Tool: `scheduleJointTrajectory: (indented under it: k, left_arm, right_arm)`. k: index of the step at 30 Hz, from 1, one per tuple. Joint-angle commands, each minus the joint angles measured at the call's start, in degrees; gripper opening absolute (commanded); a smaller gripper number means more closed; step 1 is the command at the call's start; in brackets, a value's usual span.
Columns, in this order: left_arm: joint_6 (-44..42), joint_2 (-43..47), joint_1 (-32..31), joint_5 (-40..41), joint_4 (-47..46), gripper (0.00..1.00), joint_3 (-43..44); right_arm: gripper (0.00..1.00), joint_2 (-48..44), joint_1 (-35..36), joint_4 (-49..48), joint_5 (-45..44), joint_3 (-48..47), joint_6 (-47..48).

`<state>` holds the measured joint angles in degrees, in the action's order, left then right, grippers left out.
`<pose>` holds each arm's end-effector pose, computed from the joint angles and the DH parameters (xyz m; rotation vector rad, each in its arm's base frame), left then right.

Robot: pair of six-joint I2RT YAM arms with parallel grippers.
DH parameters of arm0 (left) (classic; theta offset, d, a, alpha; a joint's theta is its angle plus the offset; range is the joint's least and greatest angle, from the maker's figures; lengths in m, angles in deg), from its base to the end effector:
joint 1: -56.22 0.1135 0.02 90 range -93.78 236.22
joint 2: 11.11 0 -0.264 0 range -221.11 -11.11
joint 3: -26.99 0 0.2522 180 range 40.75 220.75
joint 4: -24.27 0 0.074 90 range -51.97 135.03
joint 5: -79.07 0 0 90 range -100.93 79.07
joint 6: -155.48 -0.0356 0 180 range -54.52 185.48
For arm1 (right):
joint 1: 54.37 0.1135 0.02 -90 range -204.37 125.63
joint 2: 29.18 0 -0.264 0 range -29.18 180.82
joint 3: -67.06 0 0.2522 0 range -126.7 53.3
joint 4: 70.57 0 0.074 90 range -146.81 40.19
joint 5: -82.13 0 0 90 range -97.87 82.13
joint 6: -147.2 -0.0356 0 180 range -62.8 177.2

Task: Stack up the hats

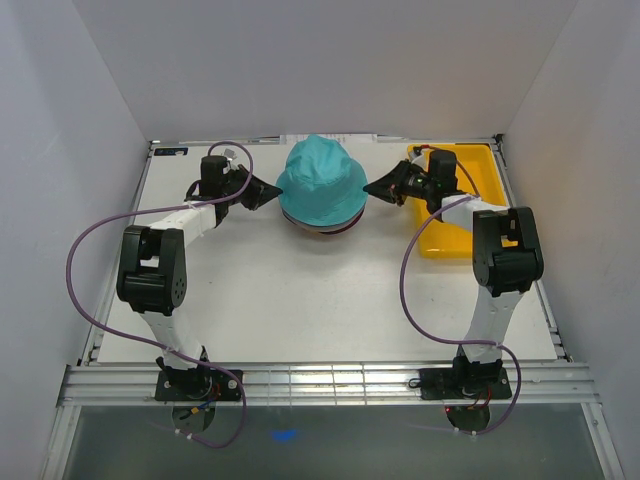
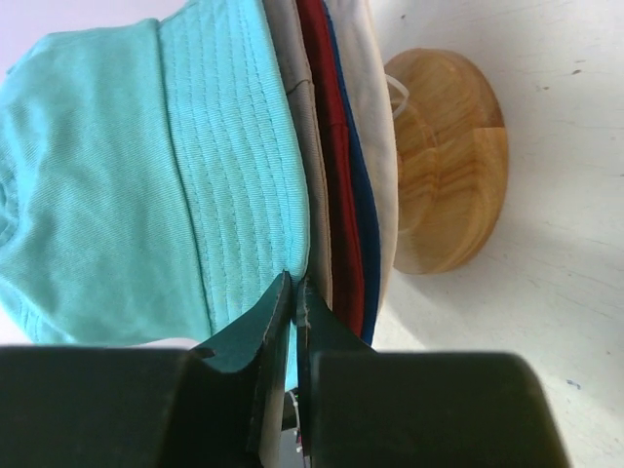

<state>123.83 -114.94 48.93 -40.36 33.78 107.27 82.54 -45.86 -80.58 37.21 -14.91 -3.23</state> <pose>0.3968 -0.0684 0.2118 -0.6943 2.2122 -1.1813 0.4215 0.0886 0.2001 0.3583 2.1004 1.5143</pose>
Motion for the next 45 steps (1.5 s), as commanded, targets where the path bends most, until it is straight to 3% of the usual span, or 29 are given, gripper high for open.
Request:
scheduleJointTrajectory:
  k: [1, 11, 31, 35, 40, 45]
  left_arm:
    - [-2.36, -1.2, 0.7, 2.71, 3.37, 0.0, 1.33]
    - [-3.15, -3.66, 0.87, 3.15, 3.64, 0.0, 0.19]
    - [-5.52, -3.57, 1.05, 1.75, 5.92, 0.0, 2.21]
    - [-5.79, -2.26, 1.05, 1.04, 6.53, 0.11, 3.17]
    - [-6.58, -0.67, 1.14, 1.04, 7.94, 0.36, 4.58]
    - [-7.63, 1.08, 1.14, 1.83, 10.14, 0.48, 6.25]
  right_arm:
    - [0.08, 0.16, -0.43, 12.49, -4.91, -2.98, 9.61]
    - [0.08, 2.62, -0.52, 22.62, -10.27, -5.97, 17.53]
    - [0.08, 2.45, -0.43, 25.62, -10.45, -9.39, 20.34]
    - [0.12, 1.66, -0.43, 25.88, -9.05, -11.68, 19.99]
    - [0.24, 0.78, -0.51, 27.11, -8.34, -13.97, 19.91]
    - [0.38, -0.01, -0.43, 28.43, -8.43, -15.82, 20.26]
